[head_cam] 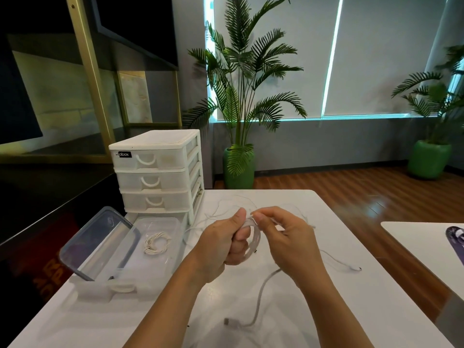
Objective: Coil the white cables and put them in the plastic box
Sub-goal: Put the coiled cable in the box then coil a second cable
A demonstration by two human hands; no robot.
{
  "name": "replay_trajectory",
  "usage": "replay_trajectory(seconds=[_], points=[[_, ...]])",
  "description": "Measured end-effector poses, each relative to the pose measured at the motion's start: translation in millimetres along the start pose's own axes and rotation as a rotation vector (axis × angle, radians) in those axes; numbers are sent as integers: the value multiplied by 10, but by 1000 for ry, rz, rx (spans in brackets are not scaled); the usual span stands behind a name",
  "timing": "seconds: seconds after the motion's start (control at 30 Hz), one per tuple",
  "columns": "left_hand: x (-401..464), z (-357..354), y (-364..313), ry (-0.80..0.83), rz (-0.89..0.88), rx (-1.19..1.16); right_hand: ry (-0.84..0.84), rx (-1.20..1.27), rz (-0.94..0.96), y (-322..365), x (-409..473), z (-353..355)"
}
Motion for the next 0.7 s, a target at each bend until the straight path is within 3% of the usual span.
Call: replay_trajectory(seconds=[0.23, 0.5, 0.7], points=[[1, -91, -8, -4, -25, -286, 47, 334, -241, -111, -51, -122], [28, -171, 159, -137, 61, -405, 38, -148, -64, -149, 23, -117], [55, -162, 179, -104, 91, -644, 48, -181, 19, -98, 21, -130]])
Point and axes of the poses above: each hand's wrist, its own x-axis towards the middle knuckle, its own z-axis out of the back of the hand, y = z × x, the point moved 7 cm from there along x, towards the middle knuckle, and after that the axes turned 4 degrees about x, right-handed, at the moved point
